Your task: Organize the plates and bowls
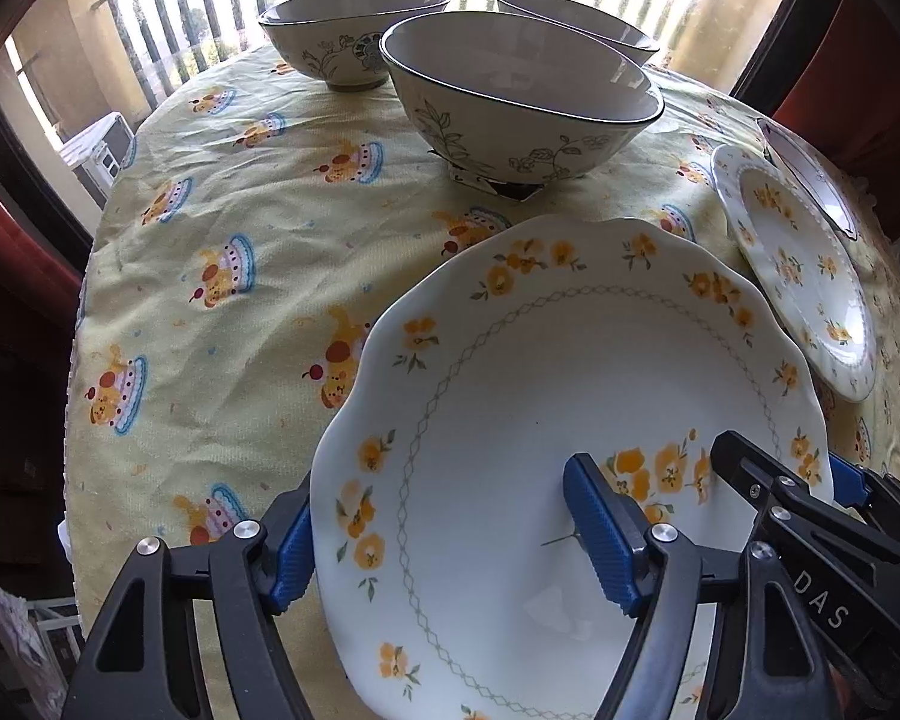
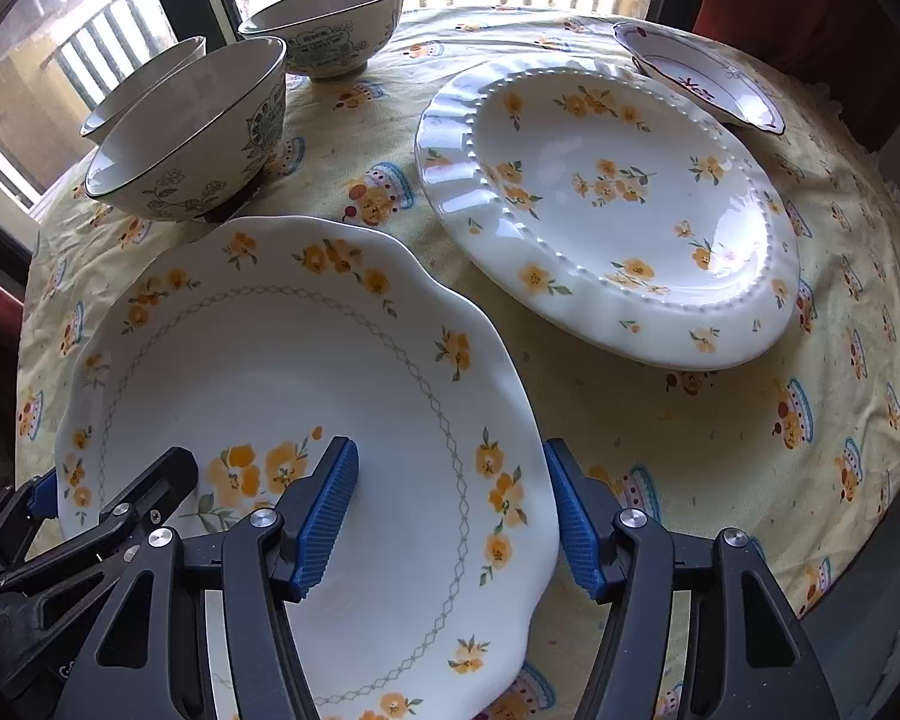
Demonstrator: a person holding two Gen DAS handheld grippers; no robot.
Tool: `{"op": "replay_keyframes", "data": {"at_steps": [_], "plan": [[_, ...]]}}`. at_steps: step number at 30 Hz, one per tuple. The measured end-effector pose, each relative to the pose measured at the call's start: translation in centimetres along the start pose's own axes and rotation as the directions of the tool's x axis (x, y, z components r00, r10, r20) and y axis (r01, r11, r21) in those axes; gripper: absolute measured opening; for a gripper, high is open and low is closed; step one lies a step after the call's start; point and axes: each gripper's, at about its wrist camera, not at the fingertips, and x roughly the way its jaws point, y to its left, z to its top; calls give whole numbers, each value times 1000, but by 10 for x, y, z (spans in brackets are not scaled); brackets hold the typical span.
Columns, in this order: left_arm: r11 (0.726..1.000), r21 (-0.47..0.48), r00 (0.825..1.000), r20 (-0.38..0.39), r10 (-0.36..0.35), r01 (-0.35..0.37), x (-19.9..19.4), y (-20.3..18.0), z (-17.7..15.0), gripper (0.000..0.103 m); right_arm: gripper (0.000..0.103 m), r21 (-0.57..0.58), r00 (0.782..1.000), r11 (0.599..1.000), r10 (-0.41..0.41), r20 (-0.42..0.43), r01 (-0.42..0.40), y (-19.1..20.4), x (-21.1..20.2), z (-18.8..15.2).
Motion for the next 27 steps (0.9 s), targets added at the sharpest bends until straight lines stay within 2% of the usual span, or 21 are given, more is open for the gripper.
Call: {"op": "replay_keyframes", "data": {"at_steps": [5, 10, 14, 19, 27], "plan": [[1000, -16, 1000, -7, 18, -18, 2, -2, 5, 78, 66, 6, 1000, 999, 31, -2, -31, -4, 6, 9], [998, -45, 999, -1, 33, -33, 4, -4, 8, 77, 65, -71, 996, 994, 86, -14, -87, -2, 12, 24], [994, -91, 998, -29, 54, -57, 2, -5, 6, 77, 65, -118, 994, 987, 103, -37, -107, -1, 14, 27], [987, -124, 995, -26, 98, -100, -5, -13, 3, 76, 64, -179, 988, 974, 125, -87, -139, -3, 15, 29], [984, -148, 995, -13, 96, -97, -18, -37, -3, 76, 65, -229, 989, 963, 130, -75, -144, -22, 2, 33]]}}
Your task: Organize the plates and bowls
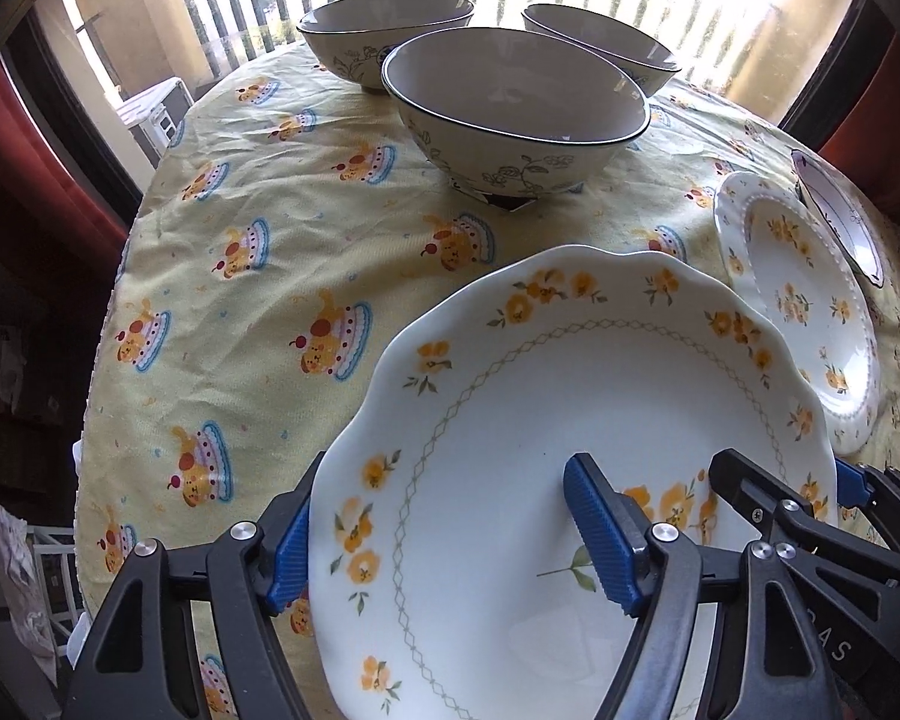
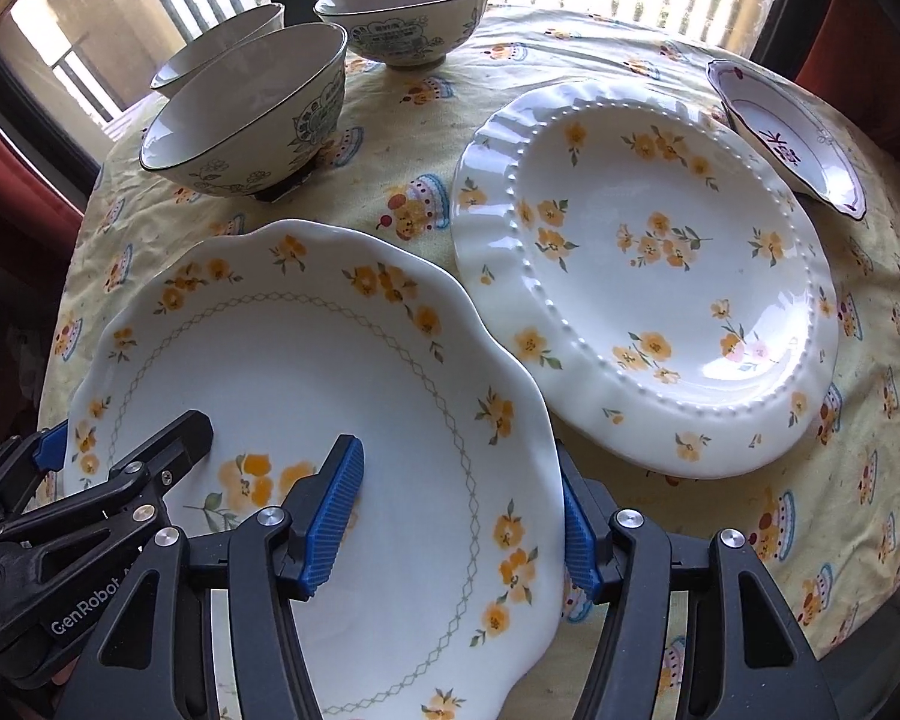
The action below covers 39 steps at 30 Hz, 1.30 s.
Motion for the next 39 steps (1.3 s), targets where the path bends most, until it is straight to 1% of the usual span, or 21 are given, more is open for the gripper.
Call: {"op": "replay_keyframes", "data": {"at_steps": [5, 7, 10, 12, 17, 20, 27, 33, 39], "plan": [[1000, -14, 1000, 14, 7, -6, -10, -16, -6, 76, 65, -21, 1000, 1000, 8, 9, -8, -14, -14, -7], [1000, -24, 1000, 14, -3, 3, -12, -23, -8, 76, 64, -32, 1000, 999, 12, 9, -12, -20, -18, -10], [999, -46, 1000, 30, -4, 6, -18, -33, -13, 76, 64, -65, 1000, 998, -2, 31, 4, -30, -27, -12], [999, -54, 999, 37, -2, 4, -21, -41, -16, 76, 64, -79, 999, 997, 3, 36, -1, -36, -31, -13], [998, -55, 998, 63, 1, 2, -26, -65, -23, 76, 64, -93, 999, 996, 9, 51, -4, -58, -39, -15], [998, -57, 997, 80, -1, 5, -27, -84, -26, 76, 64, -95, 998, 996, 9, 63, -3, -75, -43, -16], [998, -52, 995, 99, -31, 36, -22, -133, -33, 76, 64, -93, 996, 995, -14, 84, 22, -124, -49, -18], [998, -19, 992, 111, -54, 56, -18, -176, -33, 76, 64, -63, 995, 997, -35, 88, 41, -169, -51, -20], [997, 41, 991, 111, -69, 65, -14, -217, -30, 76, 64, -4, 994, 999, -52, 92, 53, -216, -53, -18]]}}
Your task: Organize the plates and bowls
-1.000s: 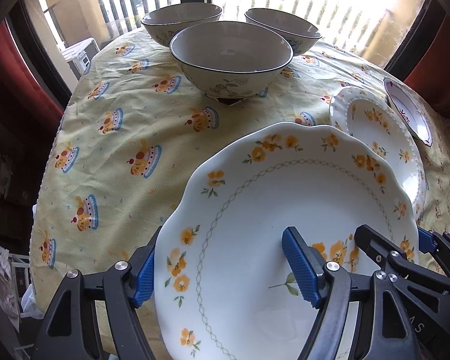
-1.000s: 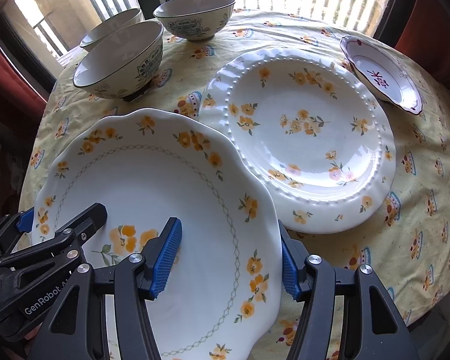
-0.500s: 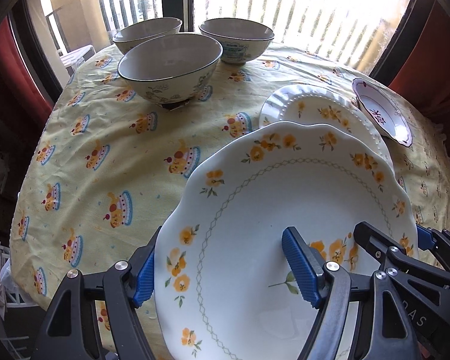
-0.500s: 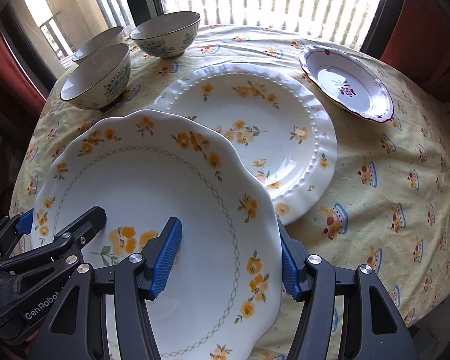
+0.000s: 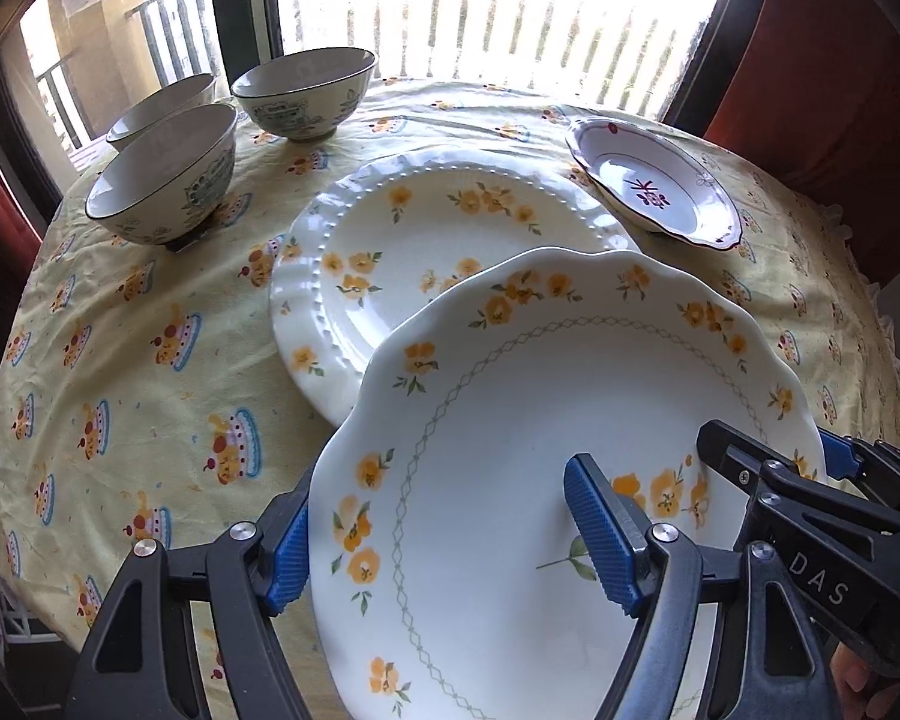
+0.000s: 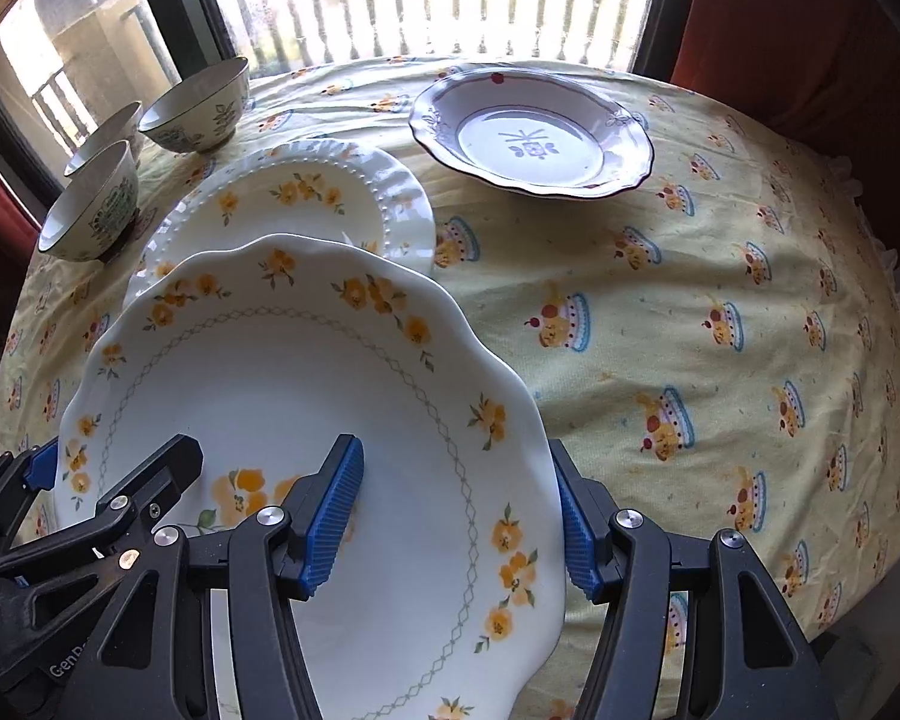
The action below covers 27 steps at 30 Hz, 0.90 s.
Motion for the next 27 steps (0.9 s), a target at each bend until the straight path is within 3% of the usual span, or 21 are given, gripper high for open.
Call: {"op": "replay_keyframes", "data": {"at_steps": [9, 27], "plan": [[1000, 30, 1000, 0, 0, 0, 15, -47, 9, 76, 64, 86, 1000, 996, -10, -8, 11, -53, 5, 4], [988, 136, 996, -69, -61, 70, 36, -118, 17, 76, 64, 202, 995, 976, -65, -73, 79, -134, 17, -4]]}}
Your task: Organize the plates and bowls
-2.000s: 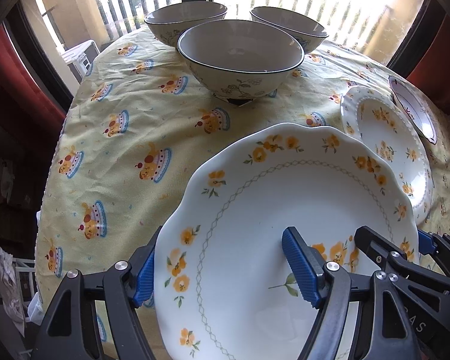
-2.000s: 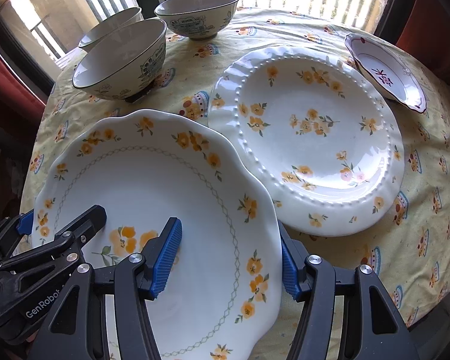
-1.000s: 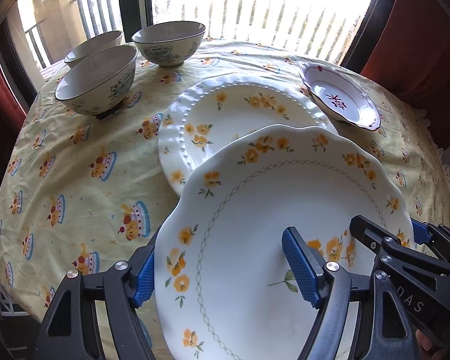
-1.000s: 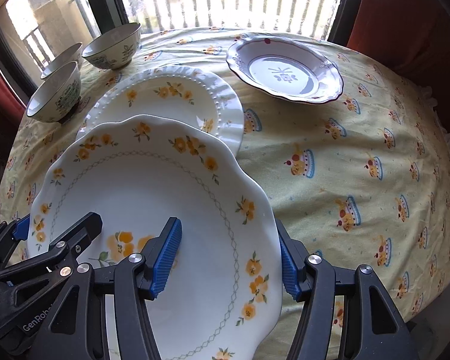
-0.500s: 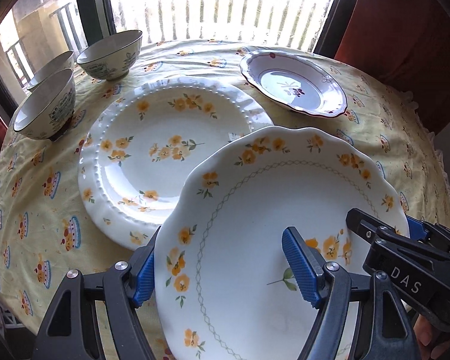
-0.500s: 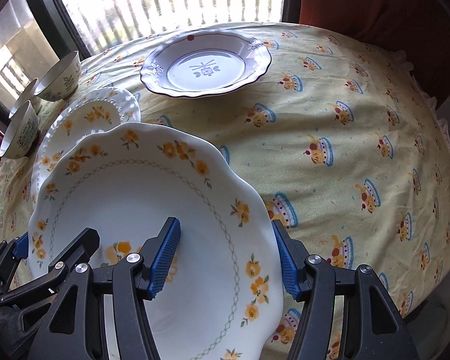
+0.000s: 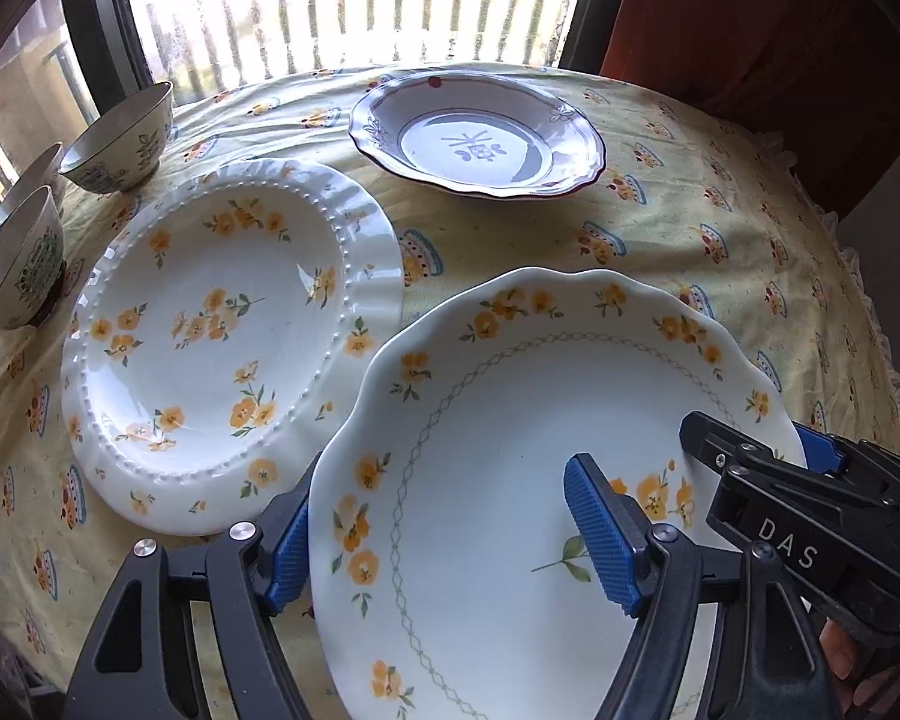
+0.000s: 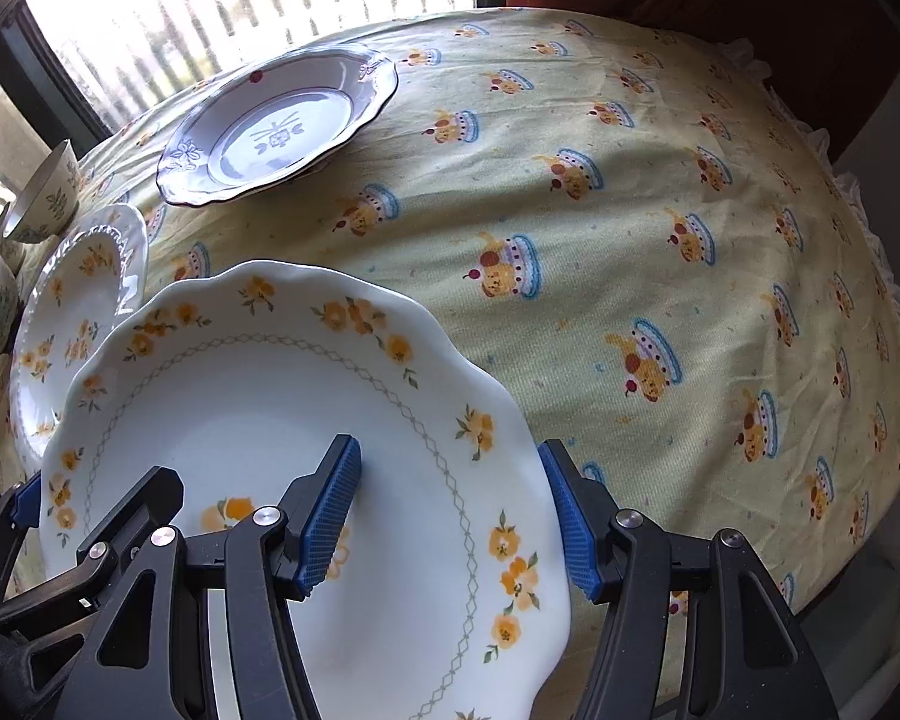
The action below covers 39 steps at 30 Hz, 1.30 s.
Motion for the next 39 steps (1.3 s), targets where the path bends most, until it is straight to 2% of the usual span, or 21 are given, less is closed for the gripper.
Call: {"op": "replay_keyframes", "data": {"at_steps": [5, 15, 20, 23, 26, 30, 34, 39], "plan": [[1000, 0, 1000, -28, 8, -8, 11, -7, -3, 76, 64, 12, 1000, 1000, -7, -10, 7, -12, 6, -1], [998, -62, 998, -62, 25, -29, 33, -3, -6, 76, 64, -2, 1000, 1000, 3, -15, -3, -11, 19, -1], [998, -57, 998, -56, 27, -30, 34, -3, -6, 76, 65, 31, 1000, 1000, 4, -5, -4, -12, 20, -2], [997, -72, 997, -75, 11, -17, 33, 3, -6, 78, 65, -9, 999, 1000, -21, 26, 21, -7, 15, -2], [998, -54, 995, -104, 4, -10, 27, 4, -8, 80, 70, -18, 999, 1000, -10, 43, 11, -3, 7, -1], [1000, -11, 996, -92, 4, -5, 6, 6, -10, 90, 79, -22, 999, 1000, -5, 48, 6, 3, -7, -1], [1000, 0, 996, -84, 2, -2, -7, 15, -10, 92, 80, -23, 998, 1000, 22, 61, -21, 13, -22, -5], [999, 4, 998, -51, 35, -35, -15, 29, -9, 92, 80, -31, 994, 998, 66, 90, -63, 33, -34, -14]]}}
